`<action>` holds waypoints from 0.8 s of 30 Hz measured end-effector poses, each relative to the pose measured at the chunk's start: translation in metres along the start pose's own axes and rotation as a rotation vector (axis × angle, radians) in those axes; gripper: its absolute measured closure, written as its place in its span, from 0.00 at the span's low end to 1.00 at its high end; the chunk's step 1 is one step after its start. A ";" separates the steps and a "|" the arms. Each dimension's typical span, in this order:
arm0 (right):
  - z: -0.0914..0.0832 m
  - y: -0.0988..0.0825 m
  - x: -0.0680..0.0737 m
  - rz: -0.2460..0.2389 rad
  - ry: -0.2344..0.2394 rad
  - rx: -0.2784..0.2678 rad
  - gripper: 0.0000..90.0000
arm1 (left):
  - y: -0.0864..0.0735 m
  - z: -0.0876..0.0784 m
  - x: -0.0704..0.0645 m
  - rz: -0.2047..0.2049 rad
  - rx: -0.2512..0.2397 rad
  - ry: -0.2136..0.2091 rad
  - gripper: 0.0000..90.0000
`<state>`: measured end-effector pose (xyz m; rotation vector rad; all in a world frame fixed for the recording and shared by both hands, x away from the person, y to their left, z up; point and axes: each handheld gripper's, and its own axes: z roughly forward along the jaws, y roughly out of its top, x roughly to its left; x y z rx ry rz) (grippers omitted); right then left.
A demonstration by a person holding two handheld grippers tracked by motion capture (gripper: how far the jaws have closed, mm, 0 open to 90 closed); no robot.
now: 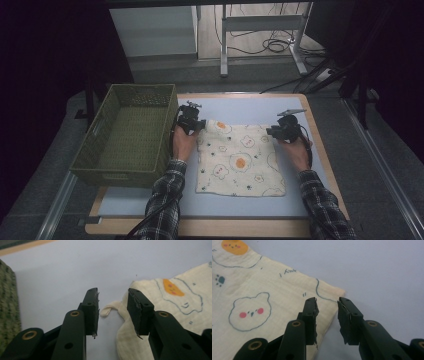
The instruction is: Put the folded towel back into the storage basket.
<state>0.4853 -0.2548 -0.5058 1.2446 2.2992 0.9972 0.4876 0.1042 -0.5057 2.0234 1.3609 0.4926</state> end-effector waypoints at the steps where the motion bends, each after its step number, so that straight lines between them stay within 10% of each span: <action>1: 0.003 0.002 -0.001 0.001 -0.001 -0.003 0.76 | -0.001 0.003 0.000 0.002 0.009 0.000 0.68; 9: 0.020 0.001 0.000 -0.019 -0.022 0.027 0.68 | -0.013 0.022 -0.008 0.026 0.047 -0.068 0.70; 14: 0.017 0.002 0.003 -0.030 -0.004 0.047 0.97 | -0.008 0.017 -0.009 0.036 -0.004 -0.035 0.97; 17: 0.008 0.005 0.000 -0.038 -0.043 0.015 0.98 | -0.002 0.006 0.001 -0.010 -0.067 0.001 0.95; 24: 0.002 0.006 -0.016 0.002 -0.054 -0.002 0.86 | 0.002 0.009 0.007 -0.024 -0.040 0.013 0.75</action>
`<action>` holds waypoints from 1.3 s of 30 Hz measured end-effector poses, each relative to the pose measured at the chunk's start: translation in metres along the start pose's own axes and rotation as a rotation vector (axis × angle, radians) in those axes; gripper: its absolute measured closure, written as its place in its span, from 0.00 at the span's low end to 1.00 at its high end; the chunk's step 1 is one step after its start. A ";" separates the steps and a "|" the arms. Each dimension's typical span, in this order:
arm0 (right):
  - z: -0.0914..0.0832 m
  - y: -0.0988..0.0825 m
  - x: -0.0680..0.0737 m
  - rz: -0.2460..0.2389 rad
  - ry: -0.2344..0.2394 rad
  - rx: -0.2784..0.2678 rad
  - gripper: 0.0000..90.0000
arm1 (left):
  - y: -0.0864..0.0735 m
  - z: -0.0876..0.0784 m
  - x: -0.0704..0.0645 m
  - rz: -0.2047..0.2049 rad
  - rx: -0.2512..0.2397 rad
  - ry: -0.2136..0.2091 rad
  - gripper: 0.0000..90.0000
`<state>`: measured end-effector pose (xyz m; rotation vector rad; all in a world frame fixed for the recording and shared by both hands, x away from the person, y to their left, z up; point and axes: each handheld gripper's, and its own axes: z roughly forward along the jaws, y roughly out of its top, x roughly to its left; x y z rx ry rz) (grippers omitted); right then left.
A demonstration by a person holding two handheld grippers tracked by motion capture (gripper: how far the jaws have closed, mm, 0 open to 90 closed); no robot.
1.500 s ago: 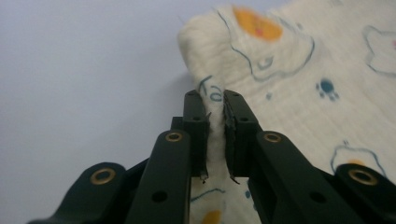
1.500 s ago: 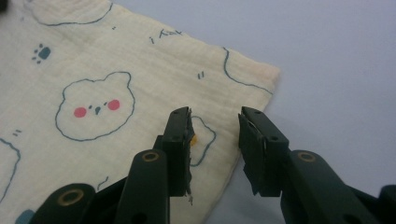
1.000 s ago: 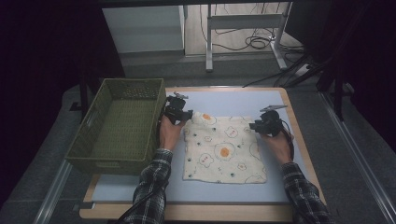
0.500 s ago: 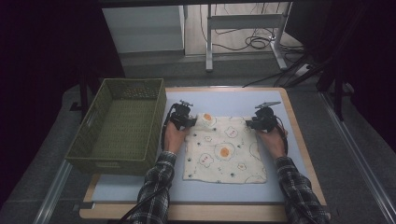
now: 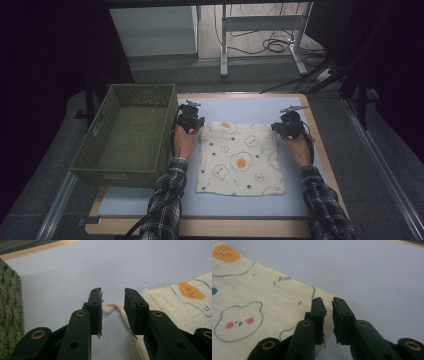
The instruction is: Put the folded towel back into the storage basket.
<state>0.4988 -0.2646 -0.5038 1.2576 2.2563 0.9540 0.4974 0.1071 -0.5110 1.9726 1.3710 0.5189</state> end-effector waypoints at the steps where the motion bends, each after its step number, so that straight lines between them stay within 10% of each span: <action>1: -0.001 0.000 -0.001 0.011 0.001 -0.004 0.82 | 0.000 0.002 0.001 0.001 0.002 -0.006 0.75; 4: -0.002 0.001 -0.005 0.021 -0.009 -0.013 0.80 | -0.002 0.009 0.002 -0.004 -0.005 -0.076 0.71; 13: 0.009 0.001 -0.006 0.014 -0.009 0.010 0.73 | -0.009 0.025 -0.007 0.056 0.034 -0.035 0.60; 18: 0.023 0.003 -0.005 0.002 -0.025 0.033 0.71 | -0.011 0.024 -0.007 0.042 0.038 -0.084 0.82; 23: 0.025 0.008 -0.001 0.007 -0.017 0.047 0.96 | -0.009 0.022 -0.009 0.075 0.029 -0.082 0.97; 31: 0.004 0.020 0.000 0.005 -0.016 -0.026 0.97 | 0.004 -0.006 -0.008 0.083 -0.090 -0.055 0.97; 39: -0.026 0.022 0.003 -0.012 0.032 -0.062 0.97 | -0.001 -0.033 -0.024 0.141 -0.075 -0.030 0.97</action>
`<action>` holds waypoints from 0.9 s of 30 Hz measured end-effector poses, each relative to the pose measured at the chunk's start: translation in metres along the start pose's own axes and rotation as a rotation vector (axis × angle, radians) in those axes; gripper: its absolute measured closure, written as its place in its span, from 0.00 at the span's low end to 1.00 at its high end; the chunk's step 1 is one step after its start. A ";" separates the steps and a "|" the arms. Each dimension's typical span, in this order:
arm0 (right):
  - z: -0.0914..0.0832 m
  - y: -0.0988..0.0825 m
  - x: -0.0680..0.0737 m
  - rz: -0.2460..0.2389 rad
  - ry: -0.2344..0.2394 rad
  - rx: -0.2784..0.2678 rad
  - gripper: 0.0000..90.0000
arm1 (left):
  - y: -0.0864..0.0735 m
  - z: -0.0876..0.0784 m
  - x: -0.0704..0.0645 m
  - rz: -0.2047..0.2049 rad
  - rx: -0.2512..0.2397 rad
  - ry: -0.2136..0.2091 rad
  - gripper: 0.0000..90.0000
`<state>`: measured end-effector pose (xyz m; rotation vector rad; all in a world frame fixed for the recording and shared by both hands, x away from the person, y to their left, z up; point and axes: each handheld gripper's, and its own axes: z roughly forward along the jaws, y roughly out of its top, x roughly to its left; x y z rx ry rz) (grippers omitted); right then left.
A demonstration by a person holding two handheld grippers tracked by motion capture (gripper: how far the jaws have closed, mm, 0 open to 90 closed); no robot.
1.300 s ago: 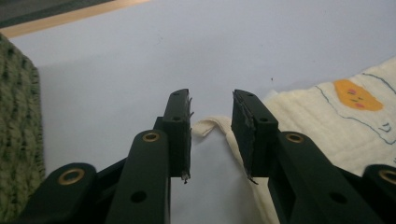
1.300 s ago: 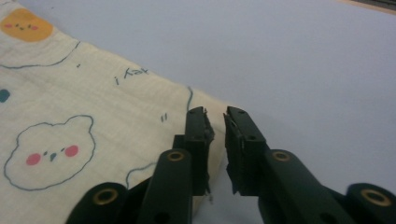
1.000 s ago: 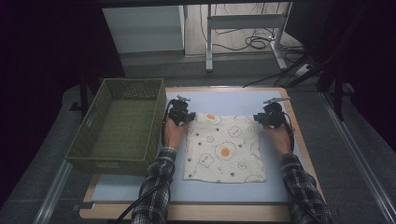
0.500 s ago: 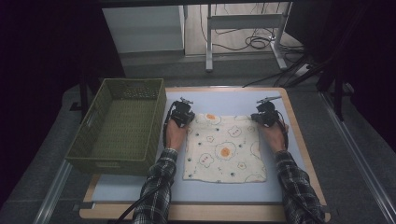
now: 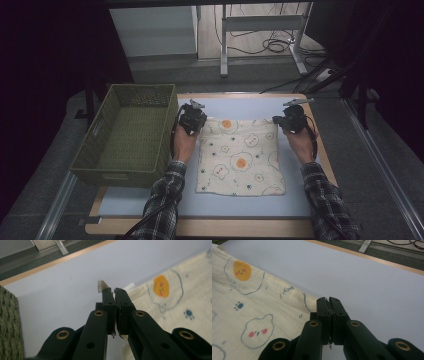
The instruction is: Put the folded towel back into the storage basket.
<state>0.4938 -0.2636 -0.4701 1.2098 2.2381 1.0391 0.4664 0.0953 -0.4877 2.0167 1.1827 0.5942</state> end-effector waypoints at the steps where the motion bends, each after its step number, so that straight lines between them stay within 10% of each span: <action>1: -0.005 -0.004 0.001 -0.002 0.010 0.001 0.97 | -0.003 -0.001 -0.003 0.011 0.007 0.002 0.97; 27: -0.060 -0.080 0.022 0.017 0.167 -0.037 0.97 | -0.077 -0.050 -0.042 0.030 -0.051 -0.088 0.97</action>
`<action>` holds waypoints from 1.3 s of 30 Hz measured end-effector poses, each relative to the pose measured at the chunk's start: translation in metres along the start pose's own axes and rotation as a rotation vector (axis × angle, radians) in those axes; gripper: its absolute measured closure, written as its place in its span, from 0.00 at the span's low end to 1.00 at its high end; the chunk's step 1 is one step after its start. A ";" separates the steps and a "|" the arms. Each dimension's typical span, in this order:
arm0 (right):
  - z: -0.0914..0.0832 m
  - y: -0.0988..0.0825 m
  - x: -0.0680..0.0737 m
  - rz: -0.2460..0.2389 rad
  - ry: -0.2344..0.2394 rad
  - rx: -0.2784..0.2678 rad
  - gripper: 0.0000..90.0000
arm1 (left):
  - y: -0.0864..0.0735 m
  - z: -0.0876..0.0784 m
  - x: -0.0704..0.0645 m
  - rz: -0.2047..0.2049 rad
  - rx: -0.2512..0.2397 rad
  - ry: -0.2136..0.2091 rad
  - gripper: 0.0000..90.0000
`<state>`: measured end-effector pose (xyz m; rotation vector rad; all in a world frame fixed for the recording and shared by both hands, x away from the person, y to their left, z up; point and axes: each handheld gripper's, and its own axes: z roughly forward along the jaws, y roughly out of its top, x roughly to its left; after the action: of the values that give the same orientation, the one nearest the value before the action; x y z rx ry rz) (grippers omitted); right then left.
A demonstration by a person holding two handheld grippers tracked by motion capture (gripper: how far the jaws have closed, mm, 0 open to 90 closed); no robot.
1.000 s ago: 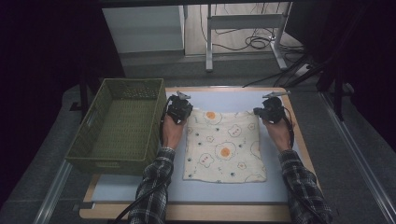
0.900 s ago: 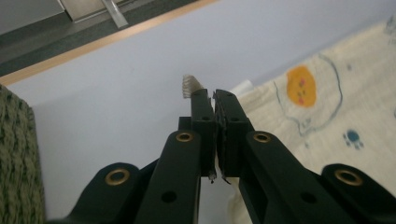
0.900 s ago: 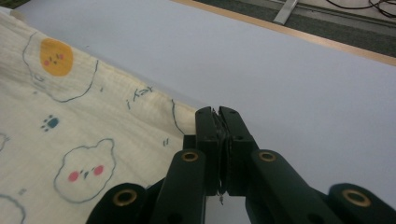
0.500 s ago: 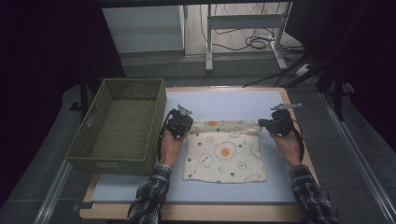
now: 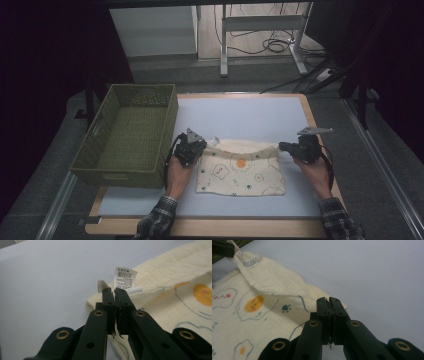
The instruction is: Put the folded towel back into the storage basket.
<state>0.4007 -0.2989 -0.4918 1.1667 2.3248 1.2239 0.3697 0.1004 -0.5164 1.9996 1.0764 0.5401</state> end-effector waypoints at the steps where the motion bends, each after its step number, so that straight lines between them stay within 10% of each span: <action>1: -0.003 -0.002 0.001 0.000 0.004 -0.001 0.97 | -0.002 -0.003 -0.001 0.001 -0.005 -0.006 0.97; 18: -0.042 -0.041 0.038 0.002 0.042 -0.052 0.97 | -0.045 -0.047 -0.017 -0.017 -0.092 -0.139 0.97; 39: -0.056 -0.078 0.061 -0.003 0.084 0.032 0.97 | -0.074 -0.071 -0.036 0.002 -0.075 -0.207 0.96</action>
<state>0.2890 -0.3091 -0.5110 1.1422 2.4146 1.2623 0.2654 0.1257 -0.5326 1.9436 0.9151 0.3596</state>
